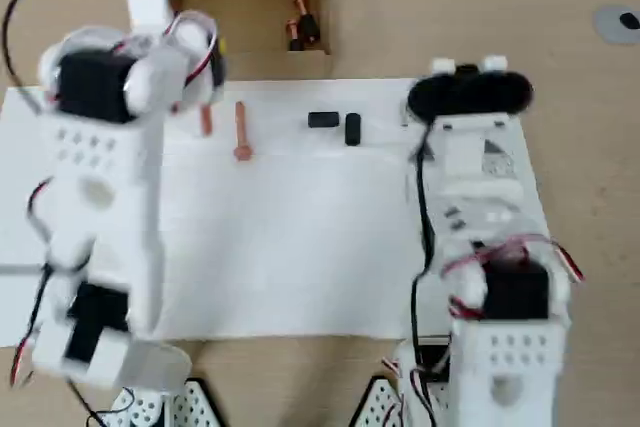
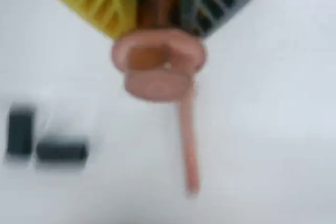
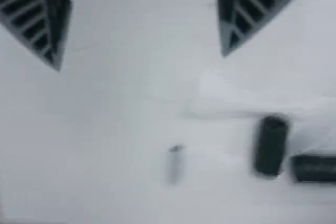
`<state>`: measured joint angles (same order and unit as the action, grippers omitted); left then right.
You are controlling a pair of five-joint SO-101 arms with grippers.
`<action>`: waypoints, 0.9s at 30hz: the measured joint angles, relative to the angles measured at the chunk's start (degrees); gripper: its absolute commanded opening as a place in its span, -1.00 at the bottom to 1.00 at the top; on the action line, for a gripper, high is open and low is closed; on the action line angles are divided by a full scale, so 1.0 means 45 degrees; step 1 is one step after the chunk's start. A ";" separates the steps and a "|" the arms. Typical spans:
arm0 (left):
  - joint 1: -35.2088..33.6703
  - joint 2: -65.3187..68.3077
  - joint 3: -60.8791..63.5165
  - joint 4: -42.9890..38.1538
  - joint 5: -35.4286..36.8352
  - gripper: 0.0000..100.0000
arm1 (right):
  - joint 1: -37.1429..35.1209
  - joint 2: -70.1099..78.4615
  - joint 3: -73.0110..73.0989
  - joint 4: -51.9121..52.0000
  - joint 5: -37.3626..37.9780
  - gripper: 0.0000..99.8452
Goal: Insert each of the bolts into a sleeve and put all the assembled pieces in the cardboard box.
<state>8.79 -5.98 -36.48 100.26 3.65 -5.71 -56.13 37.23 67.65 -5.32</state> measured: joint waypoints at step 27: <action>0.0000 -1.5414 0.8967 0.0000 -0.3653 -0.99 | -0.3067 1.7563 -1.3929 0.4337 -0.3673 -0.53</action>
<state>8.79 -75.34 3.87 100.26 -12.79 -19.52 22.90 -25.45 87.16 -21.85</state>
